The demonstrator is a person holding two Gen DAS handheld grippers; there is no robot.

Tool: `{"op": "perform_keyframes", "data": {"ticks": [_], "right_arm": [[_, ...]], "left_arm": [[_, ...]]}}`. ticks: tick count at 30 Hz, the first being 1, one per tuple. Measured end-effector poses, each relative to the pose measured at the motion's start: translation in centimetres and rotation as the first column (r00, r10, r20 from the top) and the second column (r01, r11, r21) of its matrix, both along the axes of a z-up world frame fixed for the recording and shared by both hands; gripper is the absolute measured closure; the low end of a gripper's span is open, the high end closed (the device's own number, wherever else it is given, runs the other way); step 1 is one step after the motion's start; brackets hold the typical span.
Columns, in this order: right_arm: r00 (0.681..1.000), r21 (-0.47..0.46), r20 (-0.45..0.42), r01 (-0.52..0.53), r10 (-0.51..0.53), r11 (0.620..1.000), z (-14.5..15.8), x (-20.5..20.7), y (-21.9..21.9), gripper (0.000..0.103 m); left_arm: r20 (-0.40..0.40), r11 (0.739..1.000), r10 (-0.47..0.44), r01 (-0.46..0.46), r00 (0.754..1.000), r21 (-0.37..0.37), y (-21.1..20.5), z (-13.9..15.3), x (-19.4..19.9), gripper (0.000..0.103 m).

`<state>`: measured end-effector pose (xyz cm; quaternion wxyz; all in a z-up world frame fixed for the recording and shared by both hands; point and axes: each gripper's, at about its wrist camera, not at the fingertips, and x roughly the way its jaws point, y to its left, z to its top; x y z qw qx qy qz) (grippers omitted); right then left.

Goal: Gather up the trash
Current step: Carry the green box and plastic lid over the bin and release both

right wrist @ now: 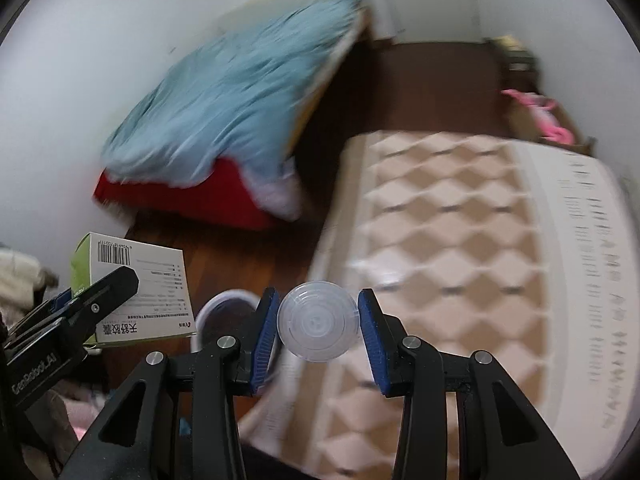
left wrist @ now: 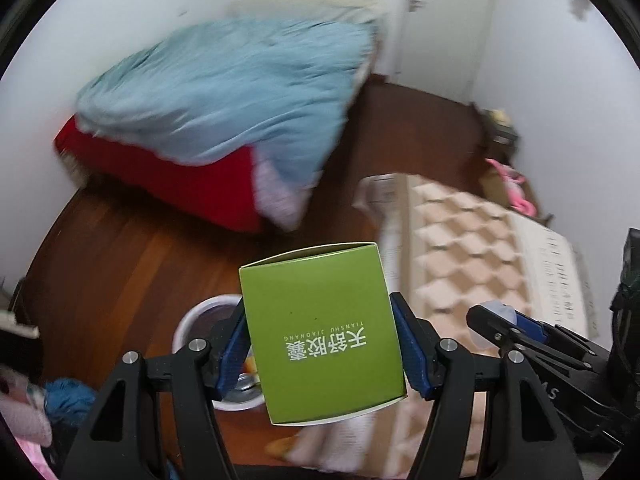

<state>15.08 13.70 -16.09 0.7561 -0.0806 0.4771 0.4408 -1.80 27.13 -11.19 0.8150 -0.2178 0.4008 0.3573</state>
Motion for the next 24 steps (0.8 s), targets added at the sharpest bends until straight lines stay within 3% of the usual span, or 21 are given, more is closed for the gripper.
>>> {"op": "perform_keyframes", "data": {"ticks": [4, 8, 10, 15, 18, 21, 24], "right_arm": [[0.994, -0.055, -0.046, -0.099, 0.096, 0.994, -4.1, -4.2, 7.2, 0.061], [0.977, -0.142, -0.094, -0.204, 0.192, 0.969, -9.5, -8.3, 13.7, 0.061], [0.969, -0.172, -0.115, -0.236, 0.218, 0.956, -11.6, -9.7, 15.7, 0.061], [0.953, -0.263, -0.185, -0.284, 0.241, 0.922, -17.8, -11.5, 20.1, 0.061], [0.947, -0.294, -0.215, -0.295, 0.238, 0.909, -20.6, -11.7, 21.5, 0.061], [0.945, -0.316, -0.227, -0.301, 0.236, 0.900, -22.4, -11.8, 22.5, 0.061], [0.935, -0.317, -0.258, -0.320, 0.244, 0.893, -23.9, -11.2, 23.5, 0.060]], "left_arm": [[-0.047, 0.991, 0.099, -0.103, 0.994, -0.084, 5.4, -4.4, -4.9, 0.041], [-0.110, 0.961, 0.166, -0.185, 0.980, -0.205, 10.8, -10.6, -8.5, 0.041], [-0.131, 0.935, 0.192, -0.221, 0.973, -0.276, 13.1, -13.5, -9.8, 0.041], [-0.149, 0.832, 0.230, -0.274, 0.962, -0.482, 17.2, -20.7, -11.6, 0.039], [-0.185, 0.812, 0.236, -0.298, 0.954, -0.502, 18.6, -22.9, -11.8, 0.036], [-0.181, 0.800, 0.252, -0.310, 0.951, -0.514, 19.2, -23.7, -12.0, 0.004], [-0.200, 0.805, 0.273, -0.337, 0.941, -0.488, 19.5, -23.5, -13.3, 0.003]]}}
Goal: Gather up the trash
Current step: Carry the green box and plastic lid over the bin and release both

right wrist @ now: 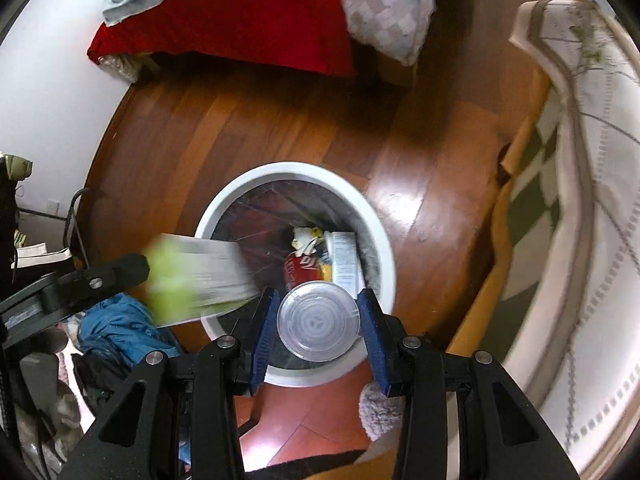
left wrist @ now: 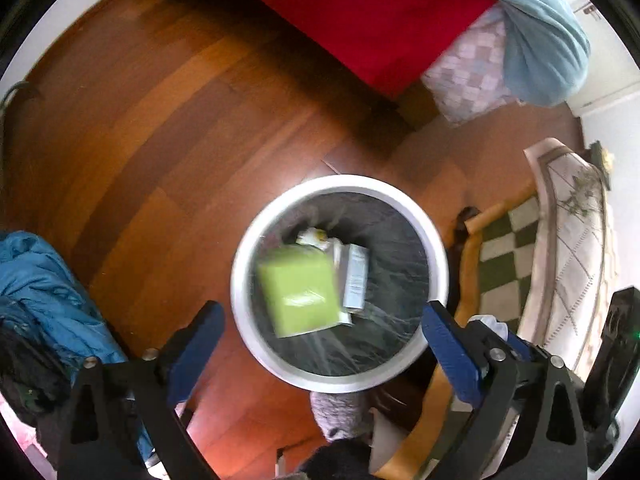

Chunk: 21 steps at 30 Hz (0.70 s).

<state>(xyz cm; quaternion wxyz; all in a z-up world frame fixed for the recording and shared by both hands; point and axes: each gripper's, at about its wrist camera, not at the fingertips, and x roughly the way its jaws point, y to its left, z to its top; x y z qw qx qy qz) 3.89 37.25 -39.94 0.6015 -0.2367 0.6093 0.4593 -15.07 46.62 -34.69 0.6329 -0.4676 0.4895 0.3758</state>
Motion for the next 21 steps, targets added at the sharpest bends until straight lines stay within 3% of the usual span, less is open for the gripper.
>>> {"op": "perform_keyframes", "data": {"ticks": [2, 3, 9, 13, 21], "right_arm": [[0.999, 0.002, -0.039, -0.003, 0.003, 1.000, -0.4, -0.2, 0.3, 0.045], [0.999, 0.008, -0.047, -0.002, 0.003, 1.000, -0.5, -0.2, 0.5, 0.029], [0.999, 0.020, 0.014, -0.033, 0.032, 0.999, 0.9, -1.2, 0.6, 0.002], [0.987, -0.002, 0.149, -0.055, 0.055, 0.998, 3.3, -2.5, -1.3, 0.002], [0.972, 0.037, 0.225, -0.069, 0.059, 0.997, 9.8, -4.6, -7.4, 0.001]], "left_arm": [[-0.028, 1.000, 0.015, -0.014, 0.999, 0.022, -0.1, 0.3, -0.8, 0.003], [-0.039, 0.999, 0.025, -0.024, 0.999, 0.040, -0.3, 0.5, -1.2, 0.003], [-0.129, 0.983, 0.045, -0.021, 0.991, 0.180, -3.4, 3.1, -3.4, 0.003], [-0.159, 0.969, 0.040, 0.000, 0.987, 0.248, -5.8, 5.2, -4.2, 0.003], [-0.164, 0.941, 0.025, 0.033, 0.986, 0.336, -10.8, 10.8, -5.1, 0.003]]}}
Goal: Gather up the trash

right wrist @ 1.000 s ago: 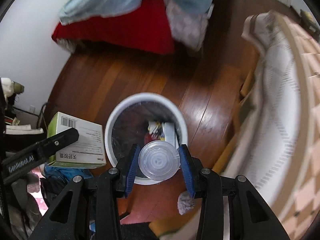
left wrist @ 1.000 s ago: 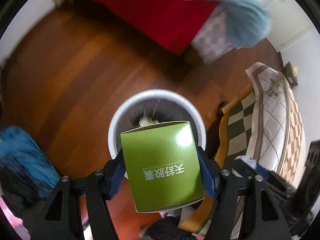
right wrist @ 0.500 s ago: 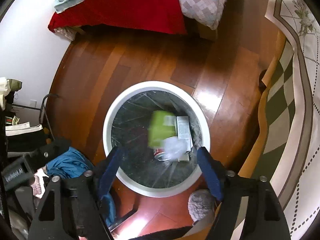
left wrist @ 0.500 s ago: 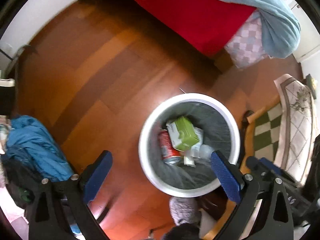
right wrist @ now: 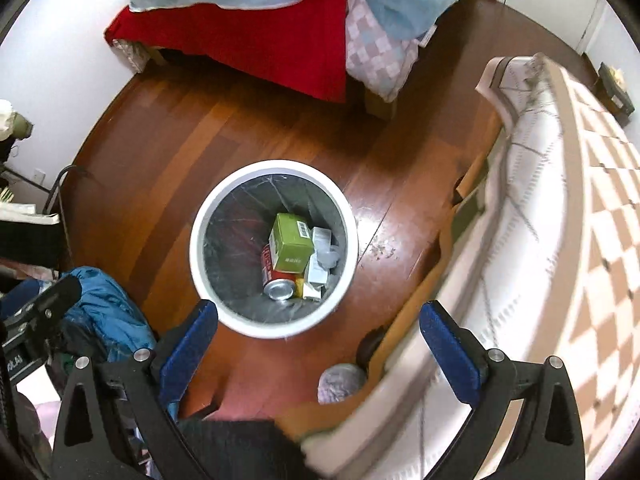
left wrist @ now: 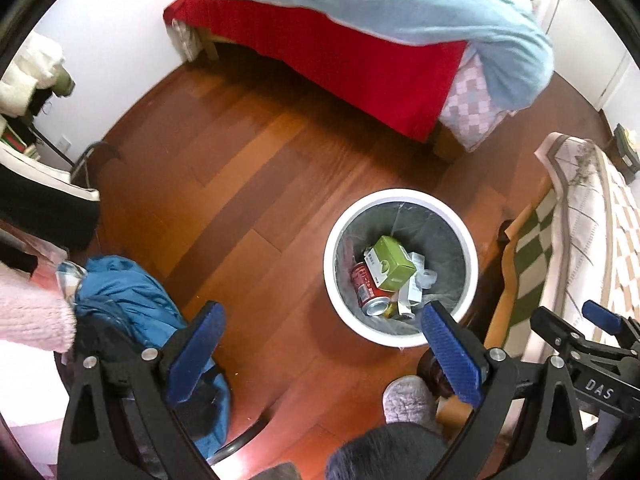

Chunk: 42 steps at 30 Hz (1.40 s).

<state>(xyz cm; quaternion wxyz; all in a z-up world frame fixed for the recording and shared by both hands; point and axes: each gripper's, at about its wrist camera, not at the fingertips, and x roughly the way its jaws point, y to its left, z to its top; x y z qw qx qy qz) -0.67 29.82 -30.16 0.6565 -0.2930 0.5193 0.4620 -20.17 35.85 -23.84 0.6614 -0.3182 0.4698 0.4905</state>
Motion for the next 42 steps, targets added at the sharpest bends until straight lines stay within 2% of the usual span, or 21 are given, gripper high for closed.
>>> {"op": "perform_keyframes", "data": {"ticks": [9, 15, 20, 26, 33, 42], "right_arm": [[0.999, 0.139, 0.025, -0.039, 0.036, 0.989, 9.9, -1.6, -7.0, 0.001], [0.997, 0.229, 0.011, -0.072, 0.072, 0.971, 16.2, -2.3, -11.5, 0.001], [0.994, 0.304, -0.009, -0.103, 0.111, 0.947, 21.4, -3.0, -15.6, 0.001], [0.987, 0.367, -0.027, -0.138, 0.160, 0.920, 26.5, -4.2, -19.8, 0.001], [0.979, 0.423, -0.033, -0.168, 0.200, 0.890, 31.0, -5.5, -23.2, 0.001], [0.972, 0.473, -0.018, -0.200, 0.236, 0.858, 34.9, -7.3, -25.5, 0.000]], "left_arm": [[0.042, 0.995, -0.028, 0.024, 0.999, 0.092, -5.9, 7.6, -1.5, 0.003], [0.119, 0.990, -0.057, 0.041, 0.991, 0.137, -10.2, 13.1, -2.6, 0.003], [0.196, 0.979, -0.109, 0.071, 0.975, 0.190, -13.7, 18.2, -3.4, 0.003], [0.270, 0.965, -0.159, 0.092, 0.950, 0.244, -16.8, 22.8, -4.4, 0.003], [0.342, 0.957, -0.212, 0.124, 0.915, 0.261, -19.0, 25.8, -5.4, 0.003], [0.374, 0.943, -0.246, 0.133, 0.894, 0.304, -21.6, 28.2, -6.8, 0.003]]}}
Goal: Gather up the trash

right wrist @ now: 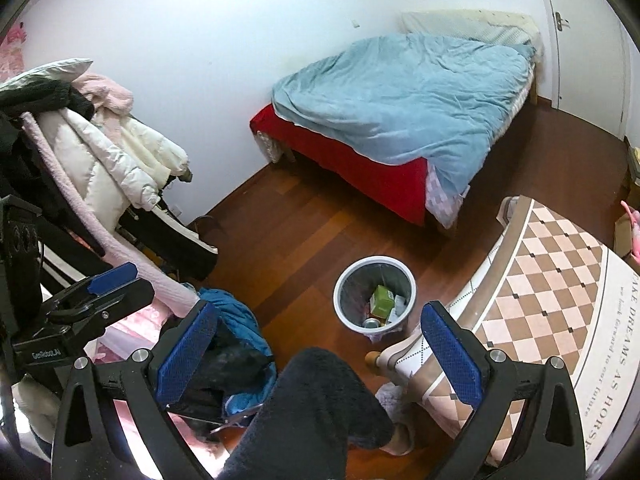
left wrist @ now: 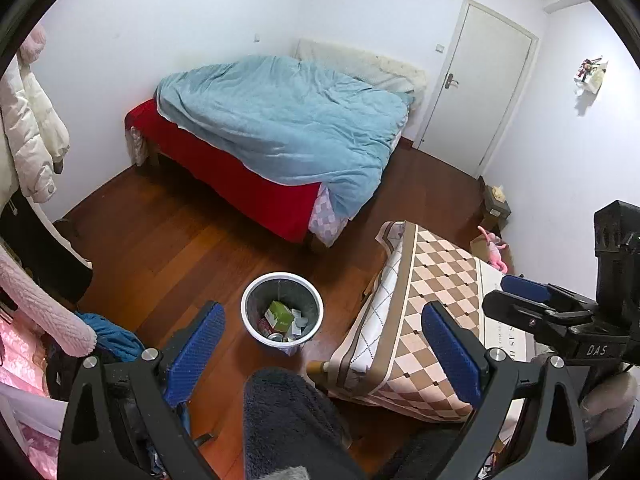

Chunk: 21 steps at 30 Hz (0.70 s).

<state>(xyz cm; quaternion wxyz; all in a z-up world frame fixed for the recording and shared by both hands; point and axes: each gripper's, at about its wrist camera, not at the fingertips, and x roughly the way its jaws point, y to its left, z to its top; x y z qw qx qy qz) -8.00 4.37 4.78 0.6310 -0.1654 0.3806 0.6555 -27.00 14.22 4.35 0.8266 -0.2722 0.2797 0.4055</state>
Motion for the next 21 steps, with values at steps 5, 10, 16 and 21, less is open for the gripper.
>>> {"op": "perform_keyframes", "data": {"ticks": [5, 10, 16, 21], "right_arm": [[1.000, -0.008, -0.009, -0.025, 0.025, 1.000, 0.0, -0.7, -0.2, 0.000], [0.999, -0.004, -0.010, -0.031, 0.031, 0.999, 0.0, -1.0, -0.3, 0.000], [0.999, 0.002, -0.006, -0.033, 0.033, 0.999, 0.2, -1.1, -0.3, 0.000], [0.999, 0.004, -0.002, -0.038, 0.038, 0.999, 0.3, -1.0, -0.5, 0.000]], "left_arm": [[0.004, 1.000, -0.002, 0.002, 1.000, 0.005, -0.6, 0.3, -0.5, 0.003], [-0.006, 1.000, 0.011, -0.011, 1.000, 0.019, -1.0, 0.3, -0.6, 0.000], [-0.002, 1.000, 0.012, -0.012, 1.000, 0.025, -1.1, 0.6, -0.7, 0.000], [0.002, 1.000, 0.014, -0.014, 1.000, 0.025, -1.3, 0.6, -0.7, 0.000]]}}
